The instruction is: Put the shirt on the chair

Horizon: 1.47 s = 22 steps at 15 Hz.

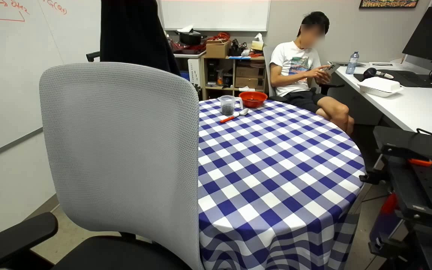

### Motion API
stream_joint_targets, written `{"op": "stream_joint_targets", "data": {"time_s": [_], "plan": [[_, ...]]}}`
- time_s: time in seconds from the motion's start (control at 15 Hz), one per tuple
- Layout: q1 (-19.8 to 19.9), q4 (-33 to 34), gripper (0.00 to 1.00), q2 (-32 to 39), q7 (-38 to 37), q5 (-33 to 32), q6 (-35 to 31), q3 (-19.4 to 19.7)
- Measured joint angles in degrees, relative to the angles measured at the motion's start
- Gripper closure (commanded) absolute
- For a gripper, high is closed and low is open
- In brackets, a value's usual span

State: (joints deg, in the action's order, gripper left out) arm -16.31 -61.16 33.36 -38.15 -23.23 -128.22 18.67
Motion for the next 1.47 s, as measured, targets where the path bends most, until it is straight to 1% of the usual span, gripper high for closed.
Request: {"op": "stream_joint_targets", "data": {"time_s": [0.07,0.2,0.53,0.8,1.0,1.07,1.13,1.2,1.4,1.47], "plan": [[-1.3,1.4,0.99,0.5,0.1,-0.1,1.5,-0.5],[-4.0,4.0,0.98,1.9,0.8,-0.8,4.4,-1.4],[-11.8,9.8,0.98,7.8,5.4,-3.2,10.6,-4.0],[-17.4,11.8,0.98,13.6,10.6,-3.4,12.5,-6.5],[-20.0,11.8,0.98,18.3,14.8,-3.4,12.7,-8.3],[-20.5,11.7,0.72,19.7,16.5,-3.4,12.7,-8.8],[-20.9,11.7,0.70,21.1,18.5,-3.4,12.7,-9.2],[-21.1,11.7,0.64,22.2,20.6,-3.5,12.7,-9.6],[-21.4,11.7,0.42,24.2,28.4,-3.5,12.7,-10.7],[-21.4,11.7,0.34,24.4,30.8,-3.5,12.7,-10.9]]}}
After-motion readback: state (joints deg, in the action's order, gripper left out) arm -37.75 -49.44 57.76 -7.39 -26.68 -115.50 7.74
